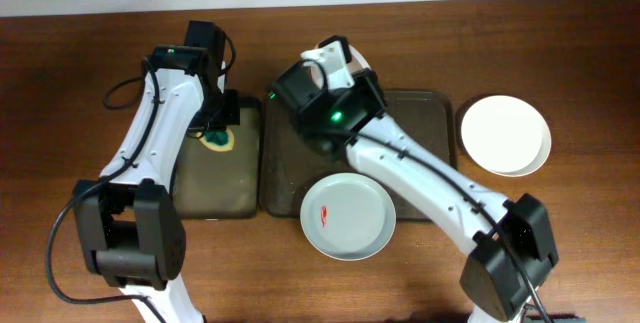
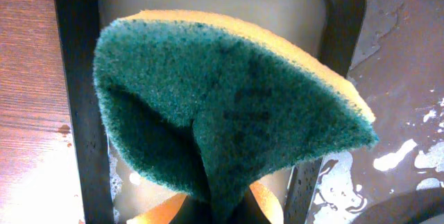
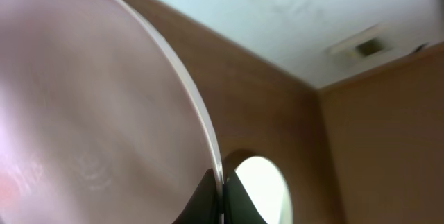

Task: Clean dirty plates on tray and stack at the side
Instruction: 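Move the pink plate right and stack it on the first plate, then grasp the last white plate rim with the right gripper, then scrub the last plate with the sponge in the left gripper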

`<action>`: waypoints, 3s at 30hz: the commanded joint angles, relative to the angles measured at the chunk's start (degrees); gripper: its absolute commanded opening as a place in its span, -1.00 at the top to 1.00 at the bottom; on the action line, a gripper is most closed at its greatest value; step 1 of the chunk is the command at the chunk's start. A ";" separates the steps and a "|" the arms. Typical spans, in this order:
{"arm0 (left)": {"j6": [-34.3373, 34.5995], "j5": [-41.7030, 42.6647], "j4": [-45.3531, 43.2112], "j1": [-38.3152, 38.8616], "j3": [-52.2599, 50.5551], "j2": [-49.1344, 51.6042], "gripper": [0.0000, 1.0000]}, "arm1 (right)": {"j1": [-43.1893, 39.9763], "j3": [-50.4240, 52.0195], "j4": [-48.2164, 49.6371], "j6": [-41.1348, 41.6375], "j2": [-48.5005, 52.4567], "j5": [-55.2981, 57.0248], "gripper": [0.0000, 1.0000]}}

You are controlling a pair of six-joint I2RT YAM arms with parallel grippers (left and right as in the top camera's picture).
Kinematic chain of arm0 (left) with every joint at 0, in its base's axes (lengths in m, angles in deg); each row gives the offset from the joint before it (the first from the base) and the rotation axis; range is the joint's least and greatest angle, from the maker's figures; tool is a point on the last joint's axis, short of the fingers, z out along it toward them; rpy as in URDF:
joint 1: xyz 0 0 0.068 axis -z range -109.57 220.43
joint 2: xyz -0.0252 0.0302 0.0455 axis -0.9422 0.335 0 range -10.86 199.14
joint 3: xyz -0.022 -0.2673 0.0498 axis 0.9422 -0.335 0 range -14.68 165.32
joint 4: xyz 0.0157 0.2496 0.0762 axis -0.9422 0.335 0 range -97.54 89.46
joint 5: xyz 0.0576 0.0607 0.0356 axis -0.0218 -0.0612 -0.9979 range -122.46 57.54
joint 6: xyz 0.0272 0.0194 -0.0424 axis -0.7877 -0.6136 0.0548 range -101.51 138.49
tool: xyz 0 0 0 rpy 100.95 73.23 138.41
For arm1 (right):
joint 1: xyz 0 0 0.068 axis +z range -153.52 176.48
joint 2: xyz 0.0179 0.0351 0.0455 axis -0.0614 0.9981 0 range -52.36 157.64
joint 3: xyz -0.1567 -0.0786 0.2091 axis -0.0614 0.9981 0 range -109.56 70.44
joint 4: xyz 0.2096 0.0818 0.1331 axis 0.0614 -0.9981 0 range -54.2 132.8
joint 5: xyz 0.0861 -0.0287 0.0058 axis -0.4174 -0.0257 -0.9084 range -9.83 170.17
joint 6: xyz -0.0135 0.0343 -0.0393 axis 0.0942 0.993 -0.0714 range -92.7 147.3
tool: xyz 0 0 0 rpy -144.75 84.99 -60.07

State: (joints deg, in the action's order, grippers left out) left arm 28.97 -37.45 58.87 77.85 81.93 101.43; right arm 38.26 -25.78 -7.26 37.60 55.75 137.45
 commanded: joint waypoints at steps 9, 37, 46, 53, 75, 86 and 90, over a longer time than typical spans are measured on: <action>-0.04 -0.85 -0.15 -0.20 -0.07 0.26 0.97 | -69.24 -1.18 -9.88 -0.31 0.02 -80.61 0.92; -0.04 -0.83 -0.37 -0.20 -0.04 0.26 0.97 | -64.74 3.15 -24.30 -7.19 -1.07 -77.22 -0.04; -0.04 -0.83 -0.35 -0.20 -0.04 0.26 0.96 | -33.62 18.23 -22.01 -10.32 -0.96 -72.94 -0.05; -0.04 -0.83 -0.31 -0.20 -0.07 0.26 0.95 | -22.97 26.51 -10.08 -10.32 -0.92 -73.29 0.04; 0.15 10.38 -9.97 8.13 -0.04 0.26 1.00 | -35.63 21.11 1.70 -0.46 2.12 -70.53 0.46; 3.17 10.36 -25.83 24.98 -0.07 6.71 1.00 | -35.80 24.68 4.48 -0.28 2.23 -70.40 0.57; 3.17 10.16 -28.68 25.92 -0.07 12.17 1.00 | -35.80 24.68 4.50 -0.33 2.23 -70.53 0.90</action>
State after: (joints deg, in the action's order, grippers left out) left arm 31.59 -27.90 30.87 103.69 81.78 110.63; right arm 2.37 -1.52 -2.92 37.41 57.57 67.02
